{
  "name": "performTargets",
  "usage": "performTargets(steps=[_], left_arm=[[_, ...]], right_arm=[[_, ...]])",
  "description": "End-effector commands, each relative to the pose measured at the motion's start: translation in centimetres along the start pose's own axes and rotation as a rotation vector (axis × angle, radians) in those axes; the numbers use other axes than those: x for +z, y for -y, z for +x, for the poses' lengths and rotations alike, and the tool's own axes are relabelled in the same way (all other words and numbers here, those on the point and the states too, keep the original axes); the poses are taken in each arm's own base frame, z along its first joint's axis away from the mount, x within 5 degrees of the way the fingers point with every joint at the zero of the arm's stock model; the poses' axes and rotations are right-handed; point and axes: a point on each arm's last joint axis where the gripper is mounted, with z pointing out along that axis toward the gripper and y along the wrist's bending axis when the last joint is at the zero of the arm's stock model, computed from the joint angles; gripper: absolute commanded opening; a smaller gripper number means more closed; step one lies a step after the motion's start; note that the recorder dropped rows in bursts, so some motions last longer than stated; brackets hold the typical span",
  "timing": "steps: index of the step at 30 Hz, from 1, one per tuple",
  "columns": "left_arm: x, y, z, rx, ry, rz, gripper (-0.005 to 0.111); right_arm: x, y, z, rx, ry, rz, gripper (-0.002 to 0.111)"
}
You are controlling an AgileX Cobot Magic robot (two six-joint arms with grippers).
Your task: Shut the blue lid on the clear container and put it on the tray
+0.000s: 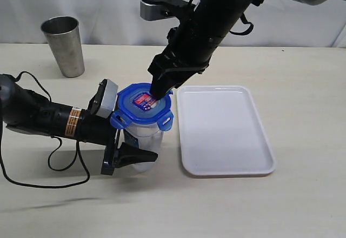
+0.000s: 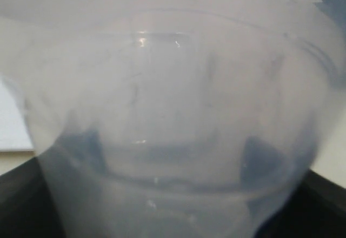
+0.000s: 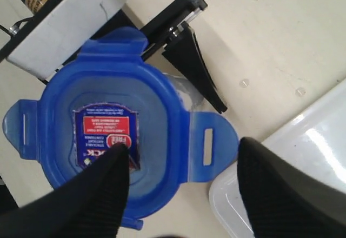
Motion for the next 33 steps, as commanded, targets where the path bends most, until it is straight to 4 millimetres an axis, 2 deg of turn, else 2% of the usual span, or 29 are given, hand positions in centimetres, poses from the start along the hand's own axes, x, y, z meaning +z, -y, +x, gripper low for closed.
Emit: performTargets(steps=[1,9,17,22,28,33], left_arm=[[0.0,-0.2,-0.5,-0.004,0.032,-0.015,0.0],[0.0,-0.2,-0.5,-0.004,0.032,-0.015,0.0],[0.0,-0.2,-0.5,-0.005,0.033,-0.017,0.0],[0.0,-0.2,-0.5,-0.006,0.032,-0.015,0.0],[0.0,-0.2,-0.5,-0.009,0.031,-0.013,0.0],[0.0,-0.2,-0.5,-0.008,0.031,-0.012,0.0]], right_arm=[[0.5,-0.1,0.0,-0.003,-0.01,-0.033,0.056],[2.9,0.4,0.3,0.015,-0.05,-0.084,0.056],[5.2,0.5,2.5,0.057,-0.141,-0.133,0.055],[6.4,0.2,3.6,0.042,-0.161,-0.205,0.048],[7.4,0.1,3.7,0.046,-0.157,-0.259,0.044],[7.0,1.0,3.7,0.02,-0.196,-0.162,0.043]])
